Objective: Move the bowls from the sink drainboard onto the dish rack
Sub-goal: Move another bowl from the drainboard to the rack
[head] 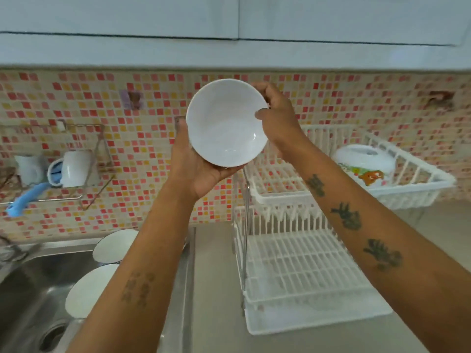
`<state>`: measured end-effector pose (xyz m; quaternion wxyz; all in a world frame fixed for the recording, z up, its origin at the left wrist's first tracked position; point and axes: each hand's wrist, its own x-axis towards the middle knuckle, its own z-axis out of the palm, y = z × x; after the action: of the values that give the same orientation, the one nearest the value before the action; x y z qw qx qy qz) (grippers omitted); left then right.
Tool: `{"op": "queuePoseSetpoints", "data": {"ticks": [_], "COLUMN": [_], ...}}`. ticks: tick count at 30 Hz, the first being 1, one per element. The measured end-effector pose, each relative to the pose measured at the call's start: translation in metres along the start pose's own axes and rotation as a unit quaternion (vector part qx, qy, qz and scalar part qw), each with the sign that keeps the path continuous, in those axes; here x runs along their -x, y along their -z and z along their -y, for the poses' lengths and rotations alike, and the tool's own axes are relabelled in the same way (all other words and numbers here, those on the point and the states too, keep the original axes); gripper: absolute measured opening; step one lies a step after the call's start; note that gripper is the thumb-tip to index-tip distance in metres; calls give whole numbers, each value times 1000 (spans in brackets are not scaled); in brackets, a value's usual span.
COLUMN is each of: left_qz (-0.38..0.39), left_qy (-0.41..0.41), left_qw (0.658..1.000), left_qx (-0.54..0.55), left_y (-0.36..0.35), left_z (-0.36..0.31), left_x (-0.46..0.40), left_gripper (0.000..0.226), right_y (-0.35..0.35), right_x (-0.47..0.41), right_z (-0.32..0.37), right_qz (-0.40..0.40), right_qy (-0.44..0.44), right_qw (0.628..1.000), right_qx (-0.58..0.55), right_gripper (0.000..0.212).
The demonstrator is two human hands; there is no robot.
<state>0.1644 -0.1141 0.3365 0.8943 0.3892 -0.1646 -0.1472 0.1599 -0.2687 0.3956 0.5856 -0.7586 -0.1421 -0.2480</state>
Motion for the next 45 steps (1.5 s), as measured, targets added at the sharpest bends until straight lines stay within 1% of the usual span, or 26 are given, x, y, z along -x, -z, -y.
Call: {"op": "queuePoseSetpoints", "data": {"ticks": [3,6,7,9,10,11,12,14,16,17,18,19,21,22,23,27,32,33,34,35,37,38,40,43,44,45], "left_qz": [35,25,23,31,34,31,28,38,69,88,108,124,151,161,168,168,175,178,180,175,125,90,35,6,8,12], "left_qy": [34,47,45,31,20,3,-24,-105,-178,-203,-218,-230,-237,-237,-237,-242,-231,-225,-216,-204,-170,-148,-90,42,79,106], "left_qw": [998,990,985,969,959,948,934,893,829,796,766,737,690,676,666,653,627,626,632,650,708,739,790,849,862,870], "left_qx": [-45,-131,-168,-243,-281,-318,-356,-437,-526,-564,-595,-624,-667,-679,-687,-698,-723,-725,-722,-711,-674,-651,-605,-527,-500,-481], "left_y": [-33,-60,-70,-94,-105,-116,-125,-138,-144,-145,-147,-148,-148,-148,-148,-145,-139,-138,-138,-137,-139,-141,-144,-143,-142,-142], "left_z": [18,38,45,57,65,72,81,100,118,126,132,137,146,149,152,167,180,182,184,186,188,188,187,186,188,189], "left_x": [-18,-35,-41,-53,-61,-69,-79,-95,-111,-119,-126,-133,-147,-152,-155,-160,-159,-159,-160,-160,-161,-162,-162,-164,-165,-166], "left_gripper": [61,58,56,46,48,56,65,68,69,72,76,80,86,88,89,88,90,91,93,94,89,83,73,73,75,78], "right_y": [57,107,121,145,156,167,177,192,207,214,220,224,232,236,239,246,250,250,250,249,249,250,252,255,255,255], "right_x": [4,13,15,16,17,17,16,16,16,15,15,15,16,14,14,8,9,8,8,8,9,9,10,12,12,12], "right_z": [-12,-24,-29,-39,-44,-49,-54,-61,-72,-78,-83,-85,-91,-98,-105,-118,-126,-128,-128,-129,-130,-131,-130,-127,-126,-126], "right_qz": [-16,-38,-53,-96,-122,-147,-170,-201,-218,-225,-227,-227,-230,-230,-226,-197,-169,-163,-157,-152,-152,-155,-156,-146,-143,-140], "right_qy": [-18,-57,-70,-95,-104,-111,-115,-116,-111,-116,-124,-126,-126,-128,-134,-164,-203,-217,-229,-238,-252,-260,-271,-279,-282,-287], "right_qw": [1000,998,996,990,986,981,977,972,970,967,966,965,964,963,963,965,963,961,960,958,955,953,950,949,948,947], "right_qx": [7,-1,-7,-33,-45,-54,-58,-41,-14,0,17,30,45,48,49,61,55,51,48,45,30,20,-5,-20,-22,-19], "right_gripper": [41,15,20,37,42,45,48,56,69,76,77,69,40,31,27,33,24,24,24,24,27,27,24,6,8,5]}}
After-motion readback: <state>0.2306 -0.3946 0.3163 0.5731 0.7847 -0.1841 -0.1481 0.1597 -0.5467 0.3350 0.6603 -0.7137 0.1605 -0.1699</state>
